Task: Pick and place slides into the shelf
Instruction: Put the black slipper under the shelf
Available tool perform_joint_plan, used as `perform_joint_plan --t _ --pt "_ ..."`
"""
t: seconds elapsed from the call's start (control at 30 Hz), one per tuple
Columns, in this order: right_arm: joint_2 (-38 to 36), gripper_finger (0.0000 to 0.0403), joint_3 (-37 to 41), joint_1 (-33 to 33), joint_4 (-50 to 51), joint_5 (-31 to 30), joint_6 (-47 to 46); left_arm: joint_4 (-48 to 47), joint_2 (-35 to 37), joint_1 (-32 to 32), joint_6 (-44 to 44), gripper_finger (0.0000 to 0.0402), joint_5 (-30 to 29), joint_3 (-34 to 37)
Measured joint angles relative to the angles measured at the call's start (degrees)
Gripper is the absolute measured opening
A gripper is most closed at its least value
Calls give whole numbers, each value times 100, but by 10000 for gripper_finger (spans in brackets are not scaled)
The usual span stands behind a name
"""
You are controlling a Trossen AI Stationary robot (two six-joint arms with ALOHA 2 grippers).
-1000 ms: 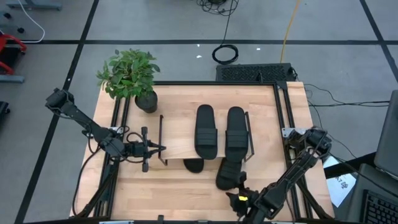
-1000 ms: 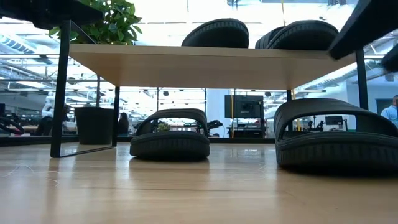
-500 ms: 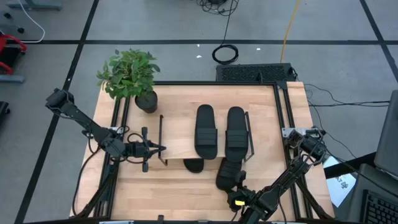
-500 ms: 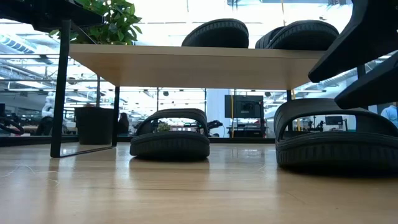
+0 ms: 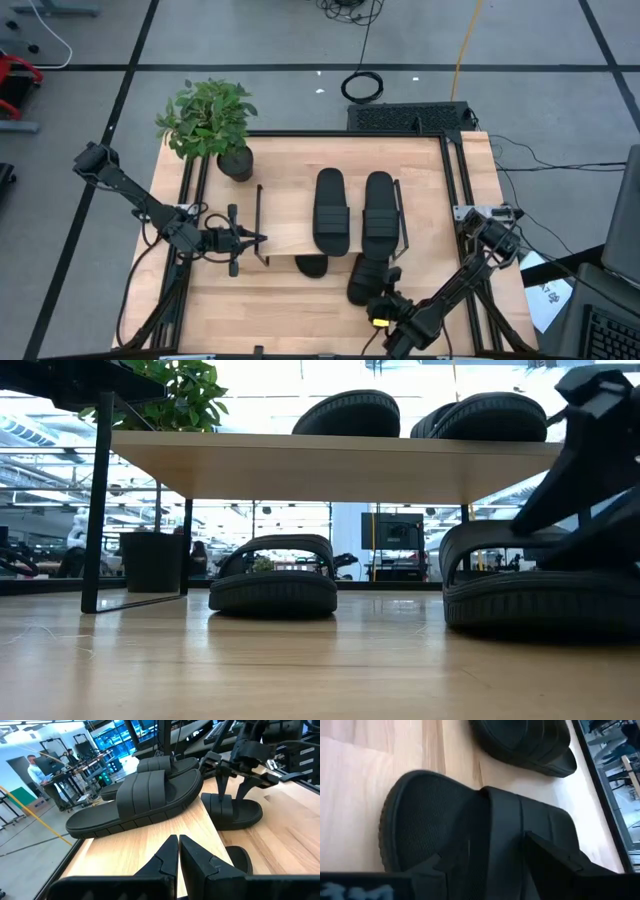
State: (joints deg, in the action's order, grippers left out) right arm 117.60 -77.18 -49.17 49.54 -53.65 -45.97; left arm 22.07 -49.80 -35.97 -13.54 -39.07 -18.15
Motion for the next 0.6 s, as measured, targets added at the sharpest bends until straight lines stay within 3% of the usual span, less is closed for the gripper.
perform_joint_plan --t 0.4,0.5,0.6 --pt "429 165 -5 132 731 -117 -912 -1 -2 0 -24 21 -2 0" --pt "417 127 -7 155 799 -100 -881 -2 -2 0 -25 21 -2 0" --pt "422 53 -1 147 572 -96 -108 -22 0 0 -22 21 -2 0"
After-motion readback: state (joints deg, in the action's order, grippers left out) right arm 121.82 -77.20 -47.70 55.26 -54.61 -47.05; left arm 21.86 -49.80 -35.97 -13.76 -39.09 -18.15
